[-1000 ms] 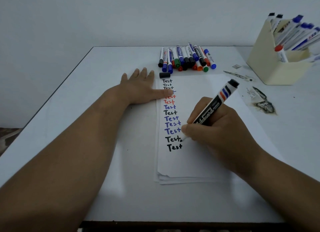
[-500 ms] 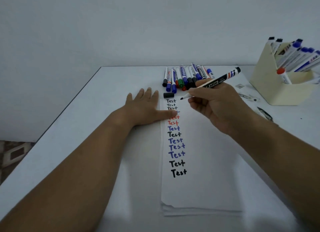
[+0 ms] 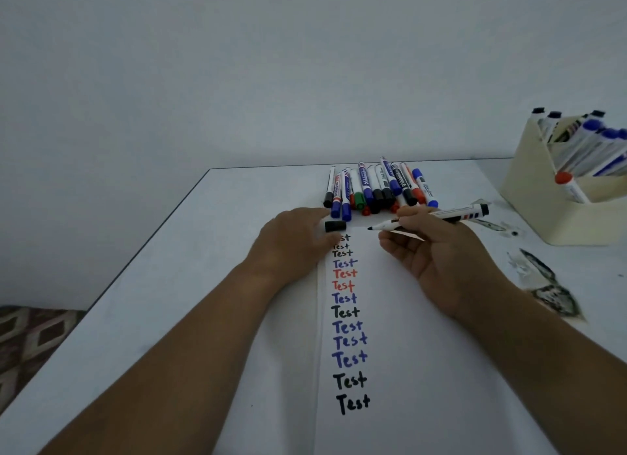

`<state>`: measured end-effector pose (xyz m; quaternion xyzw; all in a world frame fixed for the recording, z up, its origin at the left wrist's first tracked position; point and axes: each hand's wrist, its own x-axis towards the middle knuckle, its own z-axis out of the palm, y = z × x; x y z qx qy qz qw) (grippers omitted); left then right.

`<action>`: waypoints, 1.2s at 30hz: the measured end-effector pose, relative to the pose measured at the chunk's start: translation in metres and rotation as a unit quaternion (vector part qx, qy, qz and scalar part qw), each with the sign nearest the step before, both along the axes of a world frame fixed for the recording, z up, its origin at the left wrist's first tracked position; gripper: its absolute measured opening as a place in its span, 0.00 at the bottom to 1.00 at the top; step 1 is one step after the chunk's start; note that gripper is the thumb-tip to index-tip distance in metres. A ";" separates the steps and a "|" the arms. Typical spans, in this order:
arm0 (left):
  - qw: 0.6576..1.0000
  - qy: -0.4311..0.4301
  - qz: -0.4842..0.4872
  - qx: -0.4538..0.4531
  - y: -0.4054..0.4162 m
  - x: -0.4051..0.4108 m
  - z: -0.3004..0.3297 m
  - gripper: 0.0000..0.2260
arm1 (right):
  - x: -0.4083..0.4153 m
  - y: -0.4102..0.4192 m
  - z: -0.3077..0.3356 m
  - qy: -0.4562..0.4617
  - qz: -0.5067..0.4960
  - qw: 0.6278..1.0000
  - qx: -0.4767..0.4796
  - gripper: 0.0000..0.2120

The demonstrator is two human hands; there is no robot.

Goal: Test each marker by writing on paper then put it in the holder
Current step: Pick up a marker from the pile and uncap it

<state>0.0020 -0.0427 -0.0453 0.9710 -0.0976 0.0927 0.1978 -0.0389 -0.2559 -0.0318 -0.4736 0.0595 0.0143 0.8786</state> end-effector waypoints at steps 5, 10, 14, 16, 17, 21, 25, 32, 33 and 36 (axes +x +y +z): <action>0.999 -0.034 -0.008 0.015 -0.008 0.004 0.001 0.12 | 0.003 0.000 -0.001 -0.006 0.015 1.000 -0.020 0.07; 0.988 -0.119 0.000 -0.098 -0.007 0.001 0.001 0.06 | 0.002 -0.001 -0.003 -0.038 0.028 0.998 -0.041 0.10; 0.967 -0.197 0.005 -0.162 -0.012 -0.007 0.009 0.05 | -0.001 -0.002 -0.003 -0.043 0.027 0.999 -0.008 0.07; 0.967 -0.171 -0.019 -0.186 -0.015 -0.011 0.009 0.06 | -0.002 -0.004 -0.001 -0.027 0.023 0.999 0.037 0.06; 0.969 -0.155 -0.032 -0.190 -0.016 -0.013 0.008 0.07 | -0.002 -0.005 0.000 -0.021 0.022 0.998 0.054 0.06; 0.967 -0.109 -0.053 -0.224 -0.018 -0.019 0.009 0.08 | -0.003 -0.007 0.002 -0.015 0.009 0.997 0.077 0.07; 0.957 -0.073 -0.050 -0.276 -0.019 -0.023 0.012 0.07 | -0.002 -0.008 0.004 -0.004 -0.006 0.997 0.082 0.05; 0.938 -0.058 -0.059 -0.336 -0.021 -0.029 0.016 0.07 | -0.001 -0.007 0.003 0.002 -0.002 0.997 0.076 0.05; 0.936 -0.054 -0.061 -0.343 -0.021 -0.029 0.017 0.07 | -0.002 -0.007 0.004 0.003 0.000 0.997 0.074 0.05; 0.930 -0.043 -0.065 -0.360 -0.021 -0.030 0.018 0.08 | -0.001 -0.007 0.004 0.006 0.007 0.998 0.067 0.05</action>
